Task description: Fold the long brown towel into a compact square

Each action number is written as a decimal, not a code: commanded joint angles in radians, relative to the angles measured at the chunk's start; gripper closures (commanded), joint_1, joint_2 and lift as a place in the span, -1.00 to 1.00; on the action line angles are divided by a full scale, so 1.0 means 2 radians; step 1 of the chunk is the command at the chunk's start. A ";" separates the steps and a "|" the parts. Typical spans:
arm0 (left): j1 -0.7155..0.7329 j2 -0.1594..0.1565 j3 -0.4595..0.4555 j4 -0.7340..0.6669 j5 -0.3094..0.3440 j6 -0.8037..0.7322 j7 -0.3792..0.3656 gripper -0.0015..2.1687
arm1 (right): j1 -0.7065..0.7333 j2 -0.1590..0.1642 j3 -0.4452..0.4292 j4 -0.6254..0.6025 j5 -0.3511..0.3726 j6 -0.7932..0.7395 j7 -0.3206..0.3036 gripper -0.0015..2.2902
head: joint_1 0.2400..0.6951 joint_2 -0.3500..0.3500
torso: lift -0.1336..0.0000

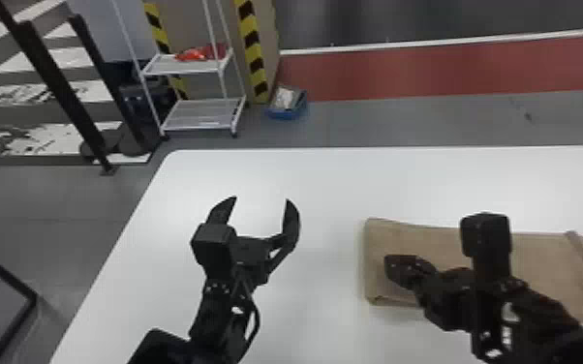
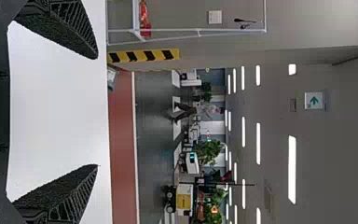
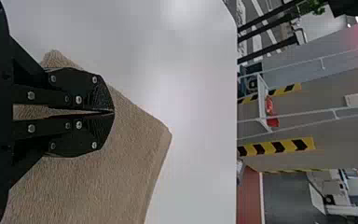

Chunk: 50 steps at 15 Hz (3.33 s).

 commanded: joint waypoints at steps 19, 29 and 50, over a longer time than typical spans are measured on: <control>0.003 0.001 -0.004 0.008 -0.002 -0.002 -0.006 -0.96 | 0.019 -0.023 -0.214 0.068 0.010 -0.084 -0.058 -0.56 | 1.00 -0.49 | -0.72; 0.003 0.001 -0.004 0.009 -0.003 -0.002 -0.006 -0.96 | 0.020 -0.024 -0.215 0.059 0.000 -0.074 -0.048 -0.18 | 1.00 -0.47 | -0.72; 0.001 0.004 0.002 0.015 -0.002 0.000 -0.005 -0.96 | 0.036 -0.063 -0.295 -0.008 -0.038 -0.015 0.008 0.03 | 1.00 -0.60 | -0.72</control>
